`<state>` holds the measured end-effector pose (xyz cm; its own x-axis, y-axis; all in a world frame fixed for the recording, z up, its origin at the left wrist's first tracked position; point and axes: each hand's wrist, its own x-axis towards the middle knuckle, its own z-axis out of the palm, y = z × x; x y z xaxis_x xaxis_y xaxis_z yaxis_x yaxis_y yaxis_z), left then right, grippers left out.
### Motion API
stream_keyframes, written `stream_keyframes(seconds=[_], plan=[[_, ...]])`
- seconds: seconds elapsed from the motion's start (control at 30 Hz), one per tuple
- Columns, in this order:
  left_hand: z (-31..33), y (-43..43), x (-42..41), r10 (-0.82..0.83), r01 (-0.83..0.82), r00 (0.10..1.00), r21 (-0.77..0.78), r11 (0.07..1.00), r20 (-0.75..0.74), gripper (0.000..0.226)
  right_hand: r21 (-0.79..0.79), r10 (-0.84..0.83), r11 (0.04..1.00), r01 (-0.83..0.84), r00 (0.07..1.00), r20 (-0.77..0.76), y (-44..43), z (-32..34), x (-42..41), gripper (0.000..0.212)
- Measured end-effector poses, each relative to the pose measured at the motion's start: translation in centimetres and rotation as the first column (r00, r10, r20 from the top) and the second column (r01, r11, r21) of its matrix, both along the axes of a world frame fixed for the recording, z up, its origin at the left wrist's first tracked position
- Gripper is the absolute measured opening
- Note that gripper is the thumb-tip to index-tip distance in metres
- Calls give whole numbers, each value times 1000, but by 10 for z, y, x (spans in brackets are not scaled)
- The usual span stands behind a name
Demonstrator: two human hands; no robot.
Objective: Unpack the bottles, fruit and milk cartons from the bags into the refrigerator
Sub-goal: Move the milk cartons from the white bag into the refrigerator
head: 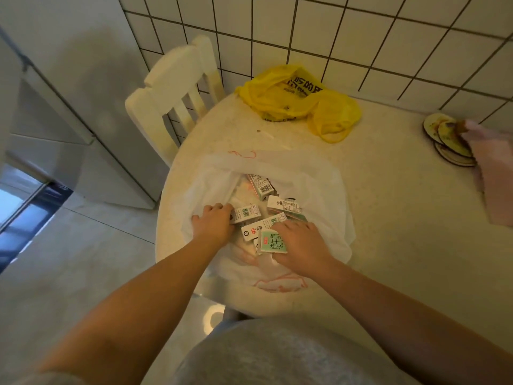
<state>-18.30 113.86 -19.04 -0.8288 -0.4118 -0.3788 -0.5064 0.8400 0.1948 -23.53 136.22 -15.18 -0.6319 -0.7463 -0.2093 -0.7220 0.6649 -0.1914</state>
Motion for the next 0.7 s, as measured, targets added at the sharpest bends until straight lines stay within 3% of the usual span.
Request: stream_keyframes(seconds=[0.07,0.17,0.3,0.37,0.47,0.57,0.63,0.7], plan=[[-1,-4,0,32,-30,998,48,998,-51,36,-109,-73,991,79,996,59,6,6,-4,51],[3,-7,3,114,-86,964,124,989,-239,34,-286,-186,924,252,953,239,16,20,-12,45],[29,1,7,289,-134,832,335,933,-473,28,-478,-220,726,494,826,519,24,47,-16,39],[51,11,9,413,-104,744,520,848,-525,29,-511,-222,606,609,747,627,28,60,-18,38],[91,31,14,624,-63,626,768,638,-467,24,-507,-190,445,738,631,752,33,74,-20,34],[114,42,29,778,-91,530,889,448,-338,20,-460,-95,326,826,512,854,33,90,-16,30],[123,46,47,817,-125,497,908,400,-291,20,-390,-12,290,874,411,912,31,97,-10,25],[130,47,70,831,-166,474,898,408,-290,20,-296,66,276,914,289,955,25,99,-2,26]])
